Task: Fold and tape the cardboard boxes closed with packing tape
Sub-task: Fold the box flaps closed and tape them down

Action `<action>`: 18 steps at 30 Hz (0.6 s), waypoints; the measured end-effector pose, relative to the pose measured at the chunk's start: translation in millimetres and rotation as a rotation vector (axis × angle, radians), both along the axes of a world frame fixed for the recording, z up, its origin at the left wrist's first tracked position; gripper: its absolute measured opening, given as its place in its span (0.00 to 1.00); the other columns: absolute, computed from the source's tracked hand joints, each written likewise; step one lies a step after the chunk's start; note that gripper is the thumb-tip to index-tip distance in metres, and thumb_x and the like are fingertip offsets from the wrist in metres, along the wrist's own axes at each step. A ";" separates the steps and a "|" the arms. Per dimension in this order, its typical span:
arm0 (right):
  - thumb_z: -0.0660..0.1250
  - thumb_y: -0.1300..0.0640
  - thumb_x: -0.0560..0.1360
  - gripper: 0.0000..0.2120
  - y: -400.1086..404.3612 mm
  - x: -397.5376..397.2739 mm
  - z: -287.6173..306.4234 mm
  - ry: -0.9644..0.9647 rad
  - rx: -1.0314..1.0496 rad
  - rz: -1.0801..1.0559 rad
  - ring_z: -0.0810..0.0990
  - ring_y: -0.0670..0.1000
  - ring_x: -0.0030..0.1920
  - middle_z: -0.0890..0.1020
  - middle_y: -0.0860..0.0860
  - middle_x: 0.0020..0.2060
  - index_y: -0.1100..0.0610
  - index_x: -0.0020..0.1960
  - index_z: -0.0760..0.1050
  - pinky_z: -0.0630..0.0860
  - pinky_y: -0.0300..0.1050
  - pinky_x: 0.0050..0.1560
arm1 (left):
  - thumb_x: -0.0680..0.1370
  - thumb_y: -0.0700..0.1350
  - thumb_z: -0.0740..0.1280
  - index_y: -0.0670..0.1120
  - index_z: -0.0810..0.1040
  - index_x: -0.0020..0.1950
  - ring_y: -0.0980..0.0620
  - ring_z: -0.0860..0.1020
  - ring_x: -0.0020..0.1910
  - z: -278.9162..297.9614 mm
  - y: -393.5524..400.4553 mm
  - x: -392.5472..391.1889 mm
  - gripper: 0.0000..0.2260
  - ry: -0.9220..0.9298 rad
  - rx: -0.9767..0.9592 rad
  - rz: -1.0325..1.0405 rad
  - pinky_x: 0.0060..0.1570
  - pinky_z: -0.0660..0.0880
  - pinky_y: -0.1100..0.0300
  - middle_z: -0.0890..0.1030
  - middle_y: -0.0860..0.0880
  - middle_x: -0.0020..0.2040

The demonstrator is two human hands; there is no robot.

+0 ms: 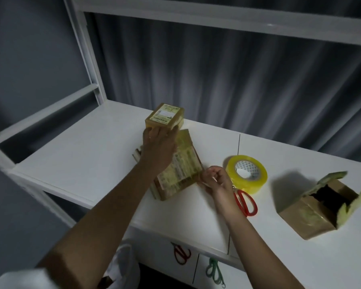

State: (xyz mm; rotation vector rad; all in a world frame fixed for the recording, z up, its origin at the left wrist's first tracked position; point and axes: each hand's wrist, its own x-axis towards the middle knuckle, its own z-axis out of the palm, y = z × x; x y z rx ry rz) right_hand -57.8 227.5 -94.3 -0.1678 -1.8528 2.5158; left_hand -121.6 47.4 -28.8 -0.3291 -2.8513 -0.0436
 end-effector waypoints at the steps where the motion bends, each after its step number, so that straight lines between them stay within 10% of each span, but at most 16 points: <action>1: 0.66 0.69 0.75 0.08 -2.3 -2.1 -0.7 -0.005 0.006 -0.024 0.79 0.52 0.44 0.78 0.45 0.34 0.58 0.45 0.70 0.79 0.47 0.53 | 0.69 0.48 0.74 0.46 0.72 0.66 0.38 0.73 0.61 -4.9 1.3 0.7 0.27 0.032 -0.020 -0.024 0.61 0.67 0.41 0.75 0.41 0.63; 3: 0.69 0.66 0.69 0.10 -3.4 -8.0 1.3 0.005 0.016 -0.101 0.78 0.57 0.47 0.77 0.46 0.35 0.56 0.46 0.70 0.76 0.52 0.57 | 0.69 0.52 0.74 0.47 0.74 0.63 0.36 0.71 0.64 -17.2 0.8 2.9 0.25 -0.038 -0.016 -0.079 0.62 0.66 0.38 0.72 0.40 0.65; 5: 0.71 0.65 0.69 0.13 -4.2 -16.9 6.0 0.019 0.041 -0.168 0.77 0.56 0.47 0.75 0.50 0.38 0.55 0.48 0.70 0.73 0.51 0.58 | 0.79 0.58 0.56 0.52 0.67 0.71 0.41 0.57 0.73 -32.2 -0.9 6.9 0.22 -0.230 0.026 -0.028 0.69 0.55 0.44 0.60 0.46 0.75; 8: 0.69 0.68 0.74 0.14 -8.0 -34.7 13.2 0.034 0.118 -0.195 0.74 0.45 0.38 0.73 0.48 0.38 0.54 0.50 0.68 0.73 0.35 0.47 | 0.69 0.65 0.34 0.54 0.62 0.74 0.46 0.54 0.75 -50.1 -7.5 10.3 0.39 -0.237 0.090 -0.033 0.69 0.52 0.50 0.59 0.49 0.76; 18: 0.71 0.72 0.69 0.24 -27.9 -45.8 -2.7 -0.060 0.274 -0.098 0.75 0.45 0.38 0.68 0.48 0.46 0.55 0.55 0.61 0.74 0.35 0.35 | 0.71 0.66 0.43 0.47 0.65 0.73 0.49 0.65 0.71 -61.9 -17.4 28.9 0.37 -0.152 0.314 -0.127 0.70 0.50 0.52 0.70 0.47 0.70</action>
